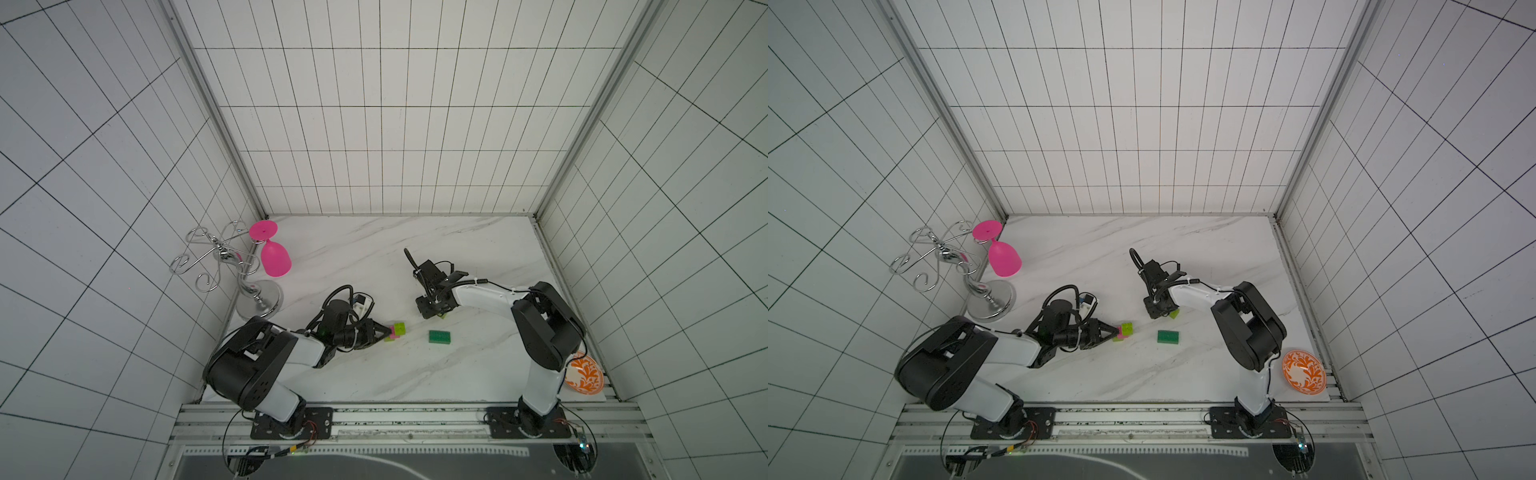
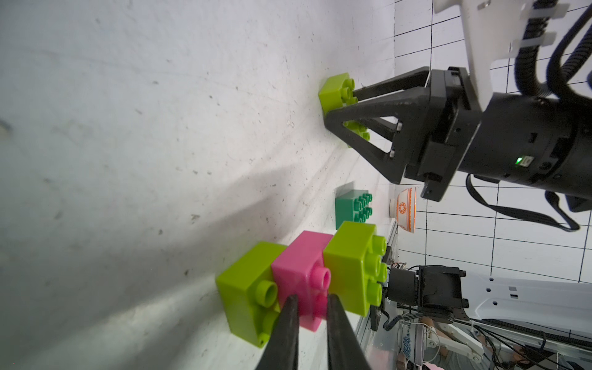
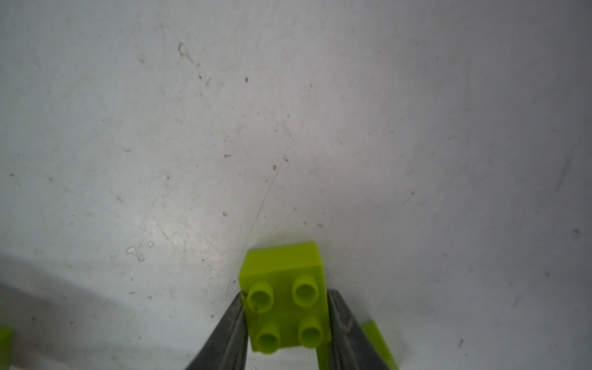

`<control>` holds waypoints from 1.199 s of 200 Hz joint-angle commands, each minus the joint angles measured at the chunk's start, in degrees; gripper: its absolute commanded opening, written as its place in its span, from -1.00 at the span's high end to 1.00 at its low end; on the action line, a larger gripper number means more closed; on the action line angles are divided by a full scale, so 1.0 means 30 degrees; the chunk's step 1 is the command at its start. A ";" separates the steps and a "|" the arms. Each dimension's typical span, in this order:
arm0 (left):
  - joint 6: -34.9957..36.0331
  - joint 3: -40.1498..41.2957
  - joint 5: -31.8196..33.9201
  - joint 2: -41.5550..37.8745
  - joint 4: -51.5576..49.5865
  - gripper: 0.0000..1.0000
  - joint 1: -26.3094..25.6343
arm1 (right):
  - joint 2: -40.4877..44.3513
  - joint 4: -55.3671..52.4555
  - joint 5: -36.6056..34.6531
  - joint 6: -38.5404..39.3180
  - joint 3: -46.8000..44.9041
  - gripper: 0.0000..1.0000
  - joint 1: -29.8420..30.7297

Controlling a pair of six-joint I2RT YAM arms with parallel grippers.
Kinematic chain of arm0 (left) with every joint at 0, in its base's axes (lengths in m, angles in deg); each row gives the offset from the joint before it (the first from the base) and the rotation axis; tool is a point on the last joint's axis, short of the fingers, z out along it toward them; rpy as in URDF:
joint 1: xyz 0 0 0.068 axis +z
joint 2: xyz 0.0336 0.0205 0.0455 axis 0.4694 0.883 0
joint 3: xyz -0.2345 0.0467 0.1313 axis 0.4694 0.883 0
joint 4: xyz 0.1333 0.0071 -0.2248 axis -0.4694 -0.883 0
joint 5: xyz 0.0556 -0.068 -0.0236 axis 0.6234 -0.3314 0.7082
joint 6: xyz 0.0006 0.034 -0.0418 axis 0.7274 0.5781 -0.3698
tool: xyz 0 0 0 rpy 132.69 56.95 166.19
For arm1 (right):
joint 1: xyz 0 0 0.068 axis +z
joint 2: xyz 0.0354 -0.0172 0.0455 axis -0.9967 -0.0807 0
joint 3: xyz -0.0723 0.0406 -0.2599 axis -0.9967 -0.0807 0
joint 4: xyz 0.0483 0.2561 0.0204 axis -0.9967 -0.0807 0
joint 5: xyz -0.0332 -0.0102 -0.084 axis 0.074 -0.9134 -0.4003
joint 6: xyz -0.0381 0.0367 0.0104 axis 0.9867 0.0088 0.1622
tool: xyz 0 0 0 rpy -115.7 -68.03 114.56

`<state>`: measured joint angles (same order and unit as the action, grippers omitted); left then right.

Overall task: Assemble the letter y with lego
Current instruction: Pick up the lego brick from the center of the board.

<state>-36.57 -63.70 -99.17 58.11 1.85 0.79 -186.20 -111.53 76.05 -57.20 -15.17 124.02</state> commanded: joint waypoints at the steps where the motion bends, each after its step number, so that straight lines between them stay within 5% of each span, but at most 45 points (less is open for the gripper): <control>1: 0.0349 0.0515 0.1470 0.0739 -0.1989 0.64 0.0280 | -0.0305 -0.0750 -0.0621 0.0422 0.0741 0.18 0.0065; 144: 0.0485 0.0482 0.1485 0.0949 -0.1986 0.65 0.0307 | -0.0353 -0.0912 -0.0200 0.1154 0.2082 0.04 0.0082; 240: 0.0521 0.0510 0.1459 0.0942 -0.1962 0.65 0.0365 | -0.0517 -0.1055 -0.0068 0.1098 0.2305 0.35 0.0095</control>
<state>-35.89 -63.70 -100.06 58.85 2.66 1.21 -187.10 -112.91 75.73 -54.58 -12.59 124.05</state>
